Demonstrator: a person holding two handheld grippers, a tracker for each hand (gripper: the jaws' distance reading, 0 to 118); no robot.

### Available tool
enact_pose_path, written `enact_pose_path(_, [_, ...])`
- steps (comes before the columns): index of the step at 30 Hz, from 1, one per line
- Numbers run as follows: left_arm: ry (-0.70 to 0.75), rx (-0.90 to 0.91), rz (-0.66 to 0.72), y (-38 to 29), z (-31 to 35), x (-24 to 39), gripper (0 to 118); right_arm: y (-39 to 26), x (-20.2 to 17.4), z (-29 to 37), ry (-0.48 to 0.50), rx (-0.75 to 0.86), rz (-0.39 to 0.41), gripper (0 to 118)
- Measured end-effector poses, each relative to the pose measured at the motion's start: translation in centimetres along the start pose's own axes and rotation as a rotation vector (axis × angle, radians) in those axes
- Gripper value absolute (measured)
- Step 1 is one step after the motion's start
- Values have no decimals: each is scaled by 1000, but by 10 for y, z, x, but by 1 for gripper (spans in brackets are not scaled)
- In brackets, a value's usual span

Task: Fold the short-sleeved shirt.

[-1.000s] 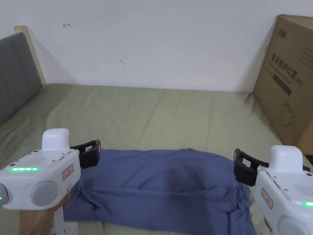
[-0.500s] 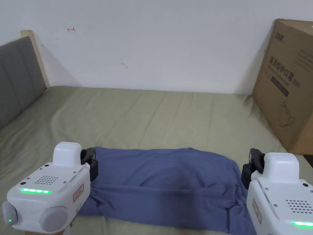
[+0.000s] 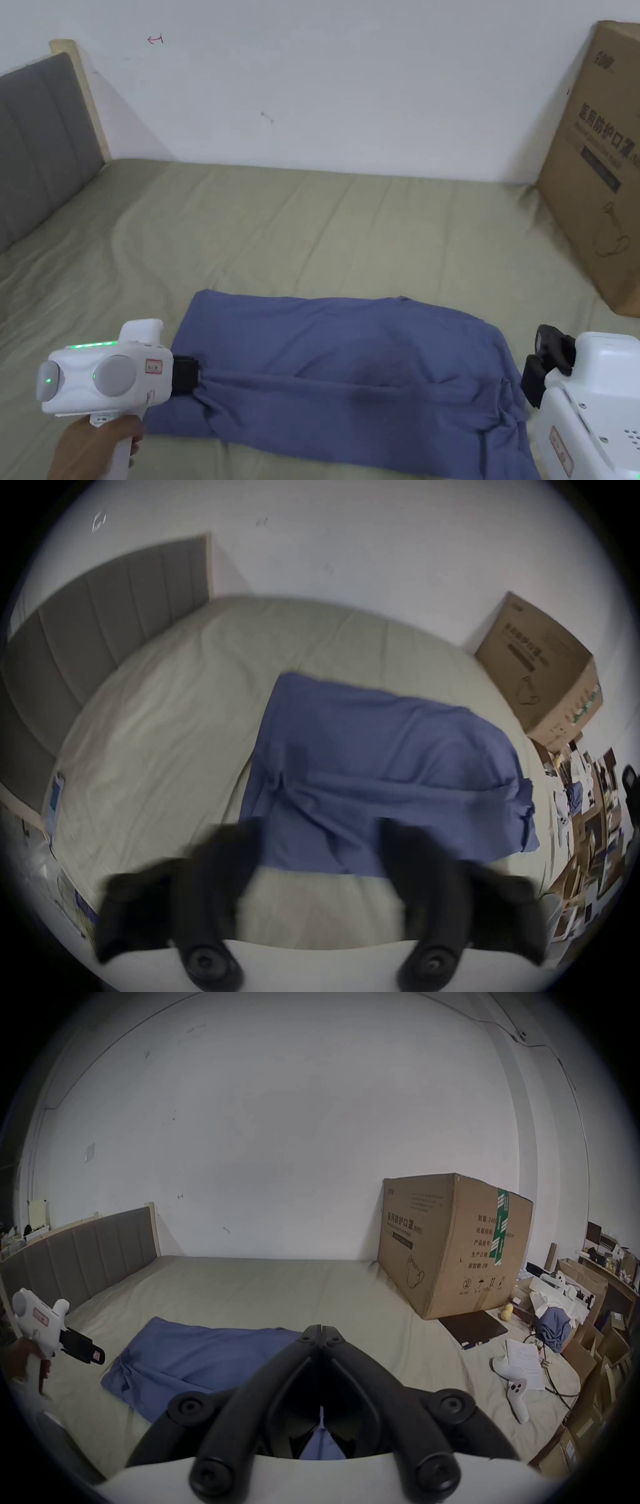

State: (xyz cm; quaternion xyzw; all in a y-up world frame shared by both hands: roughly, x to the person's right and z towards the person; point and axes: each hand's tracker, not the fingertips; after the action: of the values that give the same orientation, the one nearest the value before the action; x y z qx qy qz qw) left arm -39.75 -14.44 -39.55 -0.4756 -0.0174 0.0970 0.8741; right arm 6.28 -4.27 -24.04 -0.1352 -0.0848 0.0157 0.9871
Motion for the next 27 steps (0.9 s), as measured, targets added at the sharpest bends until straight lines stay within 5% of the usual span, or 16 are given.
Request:
enact_pose_path(1, [26,-35,16,0,-11,-4,105,-2,0,-4,-5,-10,5,0])
enact_pose_path(2, [50,-59,31,-2,-19,-6,107,-5,0,-8,-7,-22,7,0])
enact_pose_path(10, [150,-133,13,-20,-72,-32,100,-23,5,-34,-13,-102,-13,0])
enact_pose_path(14, [172,-195,1,-33,-87,-30,72,-30,11,-43,-23,-134,-33,0])
enact_pose_path(17, [139,-115,-82,-38,-78,-19,11,-38,19,-48,-38,-169,-66,0])
enact_pose_path(20, [99,-103,-97,-36,-76,-12,7,-50,31,-59,-54,-248,-120,0])
enact_pose_path(22, [114,-96,-105,-35,-69,-10,6,-63,40,-69,-64,-318,-146,21])
enact_pose_path(25, [75,-9,-79,-27,-46,-7,6,-91,52,-90,-57,-475,-146,78])
enact_pose_path(27, [67,2,-86,-23,-34,-6,6,-113,56,-105,-74,-564,-139,96])
